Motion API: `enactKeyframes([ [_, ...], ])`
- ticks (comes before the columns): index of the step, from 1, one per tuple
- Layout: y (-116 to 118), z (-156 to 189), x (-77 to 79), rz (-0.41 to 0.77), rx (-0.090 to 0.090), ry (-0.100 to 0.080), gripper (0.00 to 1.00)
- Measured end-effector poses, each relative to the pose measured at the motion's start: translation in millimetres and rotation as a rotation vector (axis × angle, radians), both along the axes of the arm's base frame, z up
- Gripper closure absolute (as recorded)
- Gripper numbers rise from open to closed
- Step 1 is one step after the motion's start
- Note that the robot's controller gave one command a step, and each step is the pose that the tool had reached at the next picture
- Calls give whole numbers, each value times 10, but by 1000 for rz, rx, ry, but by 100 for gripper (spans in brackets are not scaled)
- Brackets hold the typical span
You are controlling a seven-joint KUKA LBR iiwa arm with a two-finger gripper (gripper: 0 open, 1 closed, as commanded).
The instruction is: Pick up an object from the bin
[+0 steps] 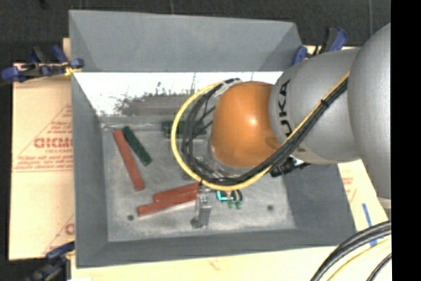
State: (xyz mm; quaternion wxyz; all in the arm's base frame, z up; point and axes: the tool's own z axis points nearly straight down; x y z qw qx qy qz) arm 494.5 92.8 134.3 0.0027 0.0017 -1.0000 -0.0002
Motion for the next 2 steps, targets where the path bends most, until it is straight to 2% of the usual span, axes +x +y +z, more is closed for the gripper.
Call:
enactKeyframes([
  [1,-2,38,21,-3,1,-8,0],
  [2,71,-631,254,146,0,-7,100],
])
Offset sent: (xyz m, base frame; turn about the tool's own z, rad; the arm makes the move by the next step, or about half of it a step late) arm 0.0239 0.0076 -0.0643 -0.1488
